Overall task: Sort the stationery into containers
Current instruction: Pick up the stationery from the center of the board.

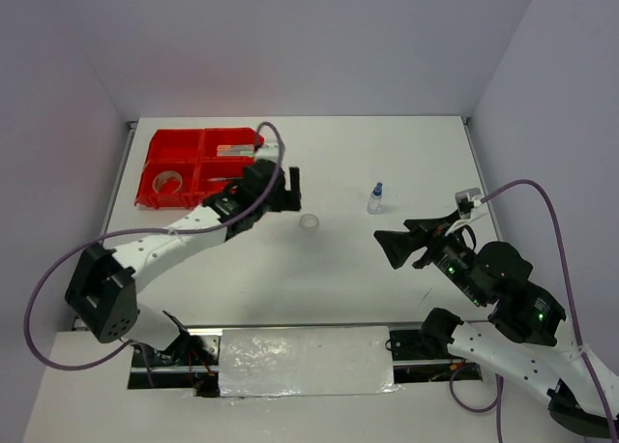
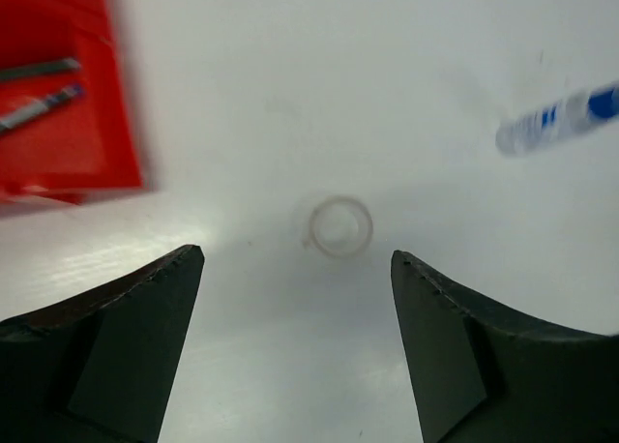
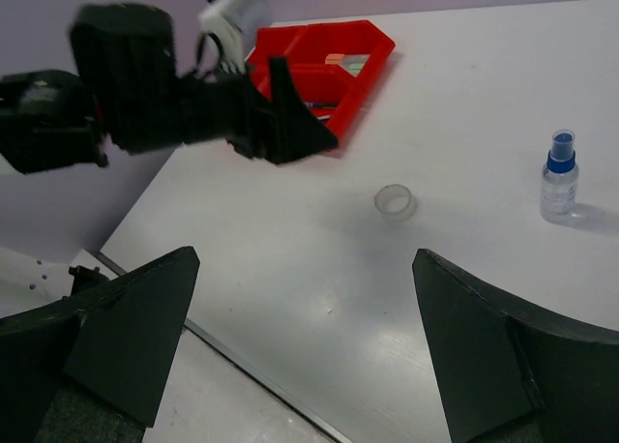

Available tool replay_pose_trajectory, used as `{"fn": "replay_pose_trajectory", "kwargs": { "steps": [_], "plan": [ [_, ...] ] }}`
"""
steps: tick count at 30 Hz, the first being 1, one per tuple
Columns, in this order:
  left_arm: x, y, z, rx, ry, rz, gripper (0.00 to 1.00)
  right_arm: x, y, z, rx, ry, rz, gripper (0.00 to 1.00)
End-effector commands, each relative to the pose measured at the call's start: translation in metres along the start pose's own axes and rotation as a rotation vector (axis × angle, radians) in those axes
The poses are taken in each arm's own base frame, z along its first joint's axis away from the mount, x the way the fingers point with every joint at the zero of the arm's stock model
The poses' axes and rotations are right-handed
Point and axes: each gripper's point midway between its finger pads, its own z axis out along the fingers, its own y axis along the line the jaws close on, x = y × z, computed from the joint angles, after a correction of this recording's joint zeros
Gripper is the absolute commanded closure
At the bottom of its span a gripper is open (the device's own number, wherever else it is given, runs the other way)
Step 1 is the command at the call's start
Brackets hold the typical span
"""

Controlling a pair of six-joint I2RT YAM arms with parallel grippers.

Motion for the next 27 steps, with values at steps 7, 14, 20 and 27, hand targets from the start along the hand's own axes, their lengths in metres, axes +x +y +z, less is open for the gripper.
{"fn": "replay_pose_trajectory", "kwargs": {
  "steps": [7, 14, 20, 27],
  "plan": [
    [0.102, -0.053, 0.05, 0.0, 0.179, 0.189, 0.12, -0.012, 0.001, -0.012, -0.016, -0.05, 0.036, 0.0],
    [0.098, -0.034, 0.062, -0.114, 0.131, 0.17, 0.18, -0.013, -0.003, -0.016, -0.004, -0.049, 0.025, 0.0],
    [0.094, -0.019, 0.076, -0.119, 0.143, 0.136, 0.41, -0.01, -0.001, -0.011, -0.006, -0.038, 0.018, 0.0],
    [0.102, -0.015, 0.095, -0.117, 0.18, 0.15, 0.45, -0.012, 0.001, -0.009, -0.011, -0.041, 0.016, 0.0]
  ]
}}
